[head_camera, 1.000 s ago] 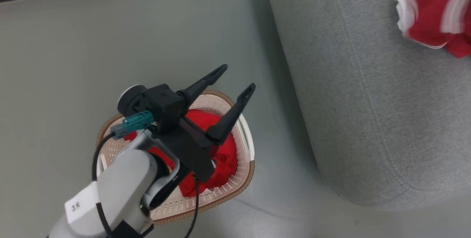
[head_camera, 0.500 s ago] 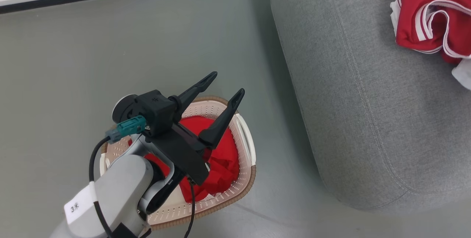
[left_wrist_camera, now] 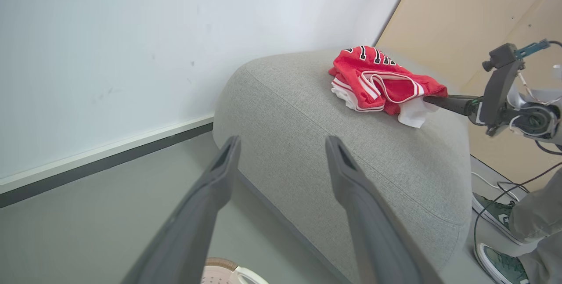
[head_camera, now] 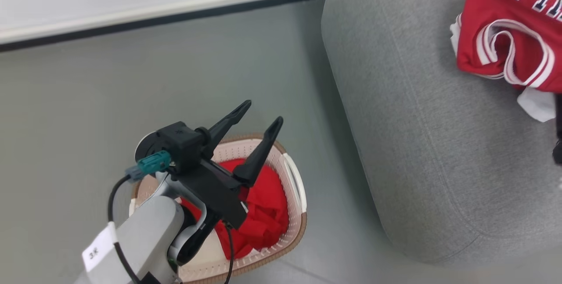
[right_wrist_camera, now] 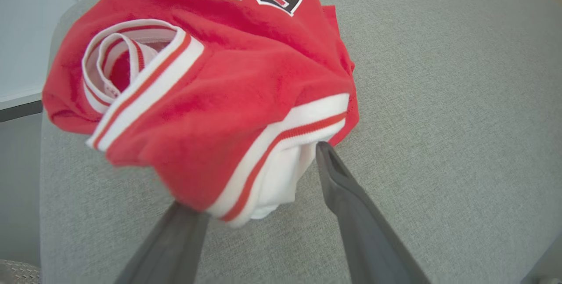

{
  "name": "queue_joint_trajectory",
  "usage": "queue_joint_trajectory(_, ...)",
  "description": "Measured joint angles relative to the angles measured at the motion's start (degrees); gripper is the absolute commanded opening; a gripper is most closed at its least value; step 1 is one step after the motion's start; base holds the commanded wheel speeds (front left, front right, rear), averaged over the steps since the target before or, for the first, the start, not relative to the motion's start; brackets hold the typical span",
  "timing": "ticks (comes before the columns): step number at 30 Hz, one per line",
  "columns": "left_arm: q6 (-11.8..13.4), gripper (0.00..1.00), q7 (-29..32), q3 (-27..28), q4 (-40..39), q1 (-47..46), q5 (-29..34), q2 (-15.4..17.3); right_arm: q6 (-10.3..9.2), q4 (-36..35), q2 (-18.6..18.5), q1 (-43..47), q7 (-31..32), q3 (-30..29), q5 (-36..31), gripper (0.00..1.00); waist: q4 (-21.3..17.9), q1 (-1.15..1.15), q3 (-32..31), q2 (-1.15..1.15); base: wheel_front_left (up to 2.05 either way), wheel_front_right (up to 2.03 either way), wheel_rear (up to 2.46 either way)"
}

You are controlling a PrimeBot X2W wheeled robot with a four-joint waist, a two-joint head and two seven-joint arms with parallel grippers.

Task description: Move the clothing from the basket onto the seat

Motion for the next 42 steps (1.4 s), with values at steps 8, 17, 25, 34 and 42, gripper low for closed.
queue_joint_trajectory(8, 0.0, 1.0, -3.2, 2.1, 3.7, 3.5, -2.6, 0.0, 0.32, -4.9, 1.5, 6.0, -3.8, 2.6, -1.6, 1.0, -0.1, 0.0, -5.4, 0.0, 0.0, 0.0, 0.0)
queue_joint_trajectory(17, 1.1, 1.0, -5.5, 3.9, 6.0, 7.6, -3.7, -0.4, 0.56, -14.1, 2.0, 12.5, -9.6, 2.7, -1.6, 1.0, 0.1, -0.01, -12.1, -0.01, 0.0, 0.0, 0.0)
queue_joint_trajectory(25, 3.6, 1.0, -6.8, 6.7, 6.9, 11.8, -5.9, -0.4, 1.01, -23.2, 3.9, 18.8, -14.3, 1.3, 1.7, 1.0, 2.1, -0.01, -17.3, -0.01, 0.0, 0.0, 0.0)
queue_joint_trajectory(34, 6.2, 1.0, -7.6, 9.8, 6.3, 16.8, -6.4, 1.3, 1.08, -34.1, 6.2, 25.7, -15.4, 1.6, 2.6, 1.0, 6.9, 0.0, -20.7, -0.01, 0.0, 0.0, 0.0)
queue_joint_trajectory(42, 8.7, 1.0, -8.2, 11.6, 5.0, 19.8, -5.8, 2.0, -0.83, -40.3, 8.5, 32.7, -15.8, 1.7, 1.8, 1.0, 11.4, 0.0, -22.4, -0.01, 0.0, 0.0, 0.0)
